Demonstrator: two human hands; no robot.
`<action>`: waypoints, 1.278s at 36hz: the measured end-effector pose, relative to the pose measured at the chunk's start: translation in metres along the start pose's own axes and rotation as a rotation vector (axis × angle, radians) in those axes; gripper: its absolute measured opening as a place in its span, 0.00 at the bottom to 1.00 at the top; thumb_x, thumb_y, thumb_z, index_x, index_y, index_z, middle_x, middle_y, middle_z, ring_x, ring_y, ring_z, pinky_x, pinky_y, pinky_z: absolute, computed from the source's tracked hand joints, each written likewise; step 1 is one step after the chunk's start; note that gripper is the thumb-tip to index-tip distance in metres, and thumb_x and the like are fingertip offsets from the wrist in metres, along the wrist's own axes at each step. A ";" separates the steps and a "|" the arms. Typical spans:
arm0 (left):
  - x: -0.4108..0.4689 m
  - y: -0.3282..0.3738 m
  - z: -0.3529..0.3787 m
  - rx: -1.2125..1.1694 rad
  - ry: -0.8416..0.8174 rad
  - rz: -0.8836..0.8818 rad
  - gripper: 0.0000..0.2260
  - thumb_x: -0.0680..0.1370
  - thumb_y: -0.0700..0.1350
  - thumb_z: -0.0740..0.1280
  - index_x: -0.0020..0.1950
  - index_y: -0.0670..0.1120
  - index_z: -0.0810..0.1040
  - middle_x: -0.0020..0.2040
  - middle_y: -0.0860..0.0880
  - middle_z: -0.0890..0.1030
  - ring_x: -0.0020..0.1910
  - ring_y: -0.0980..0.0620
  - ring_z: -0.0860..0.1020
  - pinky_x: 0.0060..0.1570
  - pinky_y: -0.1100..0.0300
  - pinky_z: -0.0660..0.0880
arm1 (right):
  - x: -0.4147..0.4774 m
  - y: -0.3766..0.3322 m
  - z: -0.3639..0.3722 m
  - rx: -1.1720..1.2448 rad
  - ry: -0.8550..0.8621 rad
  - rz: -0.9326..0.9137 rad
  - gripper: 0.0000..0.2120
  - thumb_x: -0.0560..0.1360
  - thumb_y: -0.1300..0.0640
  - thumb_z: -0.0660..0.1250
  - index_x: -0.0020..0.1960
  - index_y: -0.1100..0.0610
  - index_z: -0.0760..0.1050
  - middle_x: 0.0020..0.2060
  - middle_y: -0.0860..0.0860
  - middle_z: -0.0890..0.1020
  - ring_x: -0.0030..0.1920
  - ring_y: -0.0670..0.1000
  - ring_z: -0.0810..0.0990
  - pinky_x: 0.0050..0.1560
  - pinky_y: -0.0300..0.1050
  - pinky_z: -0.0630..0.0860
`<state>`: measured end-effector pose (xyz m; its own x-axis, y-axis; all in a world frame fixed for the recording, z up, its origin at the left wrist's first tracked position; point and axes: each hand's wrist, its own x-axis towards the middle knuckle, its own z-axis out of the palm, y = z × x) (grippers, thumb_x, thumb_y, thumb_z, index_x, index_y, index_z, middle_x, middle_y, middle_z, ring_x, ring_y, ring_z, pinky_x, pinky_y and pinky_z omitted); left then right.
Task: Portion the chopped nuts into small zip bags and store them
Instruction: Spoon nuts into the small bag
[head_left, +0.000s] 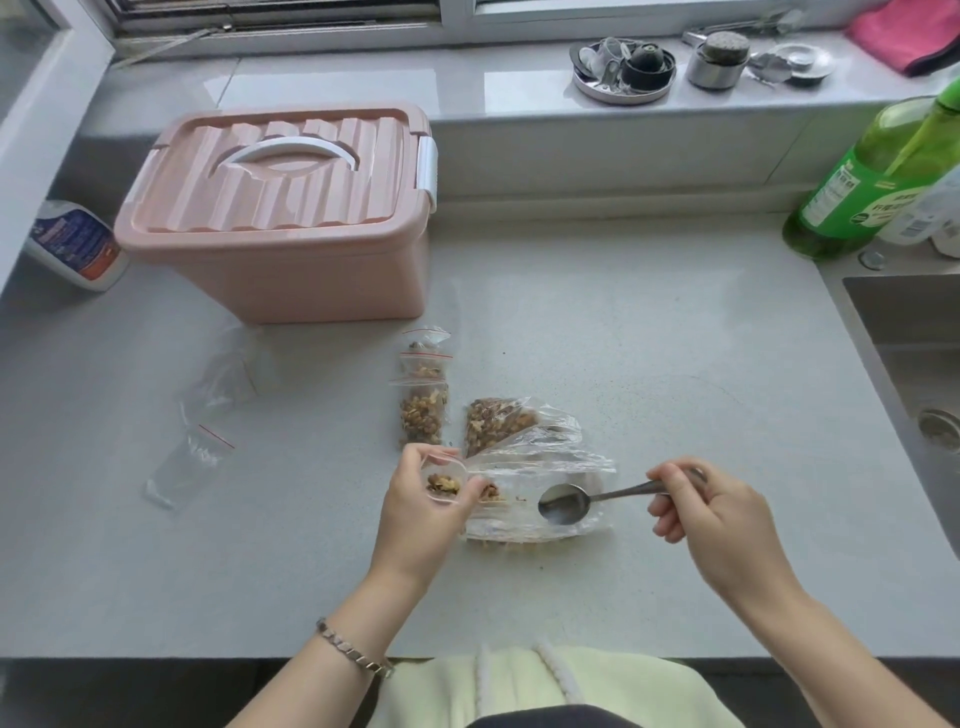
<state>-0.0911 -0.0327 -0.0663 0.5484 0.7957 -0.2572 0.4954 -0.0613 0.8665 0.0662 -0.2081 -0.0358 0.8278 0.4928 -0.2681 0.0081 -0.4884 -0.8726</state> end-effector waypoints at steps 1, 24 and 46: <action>0.000 -0.001 0.000 0.006 -0.009 -0.003 0.13 0.70 0.45 0.73 0.46 0.53 0.69 0.51 0.59 0.76 0.53 0.67 0.72 0.52 0.64 0.70 | 0.002 0.006 0.005 0.001 0.009 0.012 0.12 0.77 0.63 0.60 0.38 0.56 0.77 0.28 0.55 0.79 0.26 0.50 0.76 0.30 0.40 0.73; 0.001 -0.001 0.003 0.047 -0.067 -0.029 0.11 0.72 0.45 0.71 0.49 0.50 0.70 0.50 0.59 0.75 0.50 0.71 0.70 0.46 0.70 0.69 | 0.014 0.038 0.043 0.438 -0.134 0.464 0.11 0.79 0.63 0.57 0.42 0.63 0.75 0.25 0.55 0.79 0.21 0.46 0.77 0.23 0.35 0.75; 0.000 -0.009 0.020 0.229 -0.180 0.053 0.12 0.73 0.46 0.70 0.53 0.50 0.69 0.52 0.56 0.72 0.56 0.57 0.69 0.50 0.67 0.65 | 0.013 -0.021 -0.026 0.374 -0.159 0.248 0.12 0.79 0.62 0.57 0.42 0.65 0.76 0.24 0.55 0.78 0.22 0.47 0.74 0.22 0.35 0.71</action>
<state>-0.0822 -0.0439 -0.0823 0.6782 0.6693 -0.3036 0.5909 -0.2509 0.7667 0.0913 -0.2105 -0.0101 0.6830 0.5123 -0.5207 -0.4056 -0.3268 -0.8536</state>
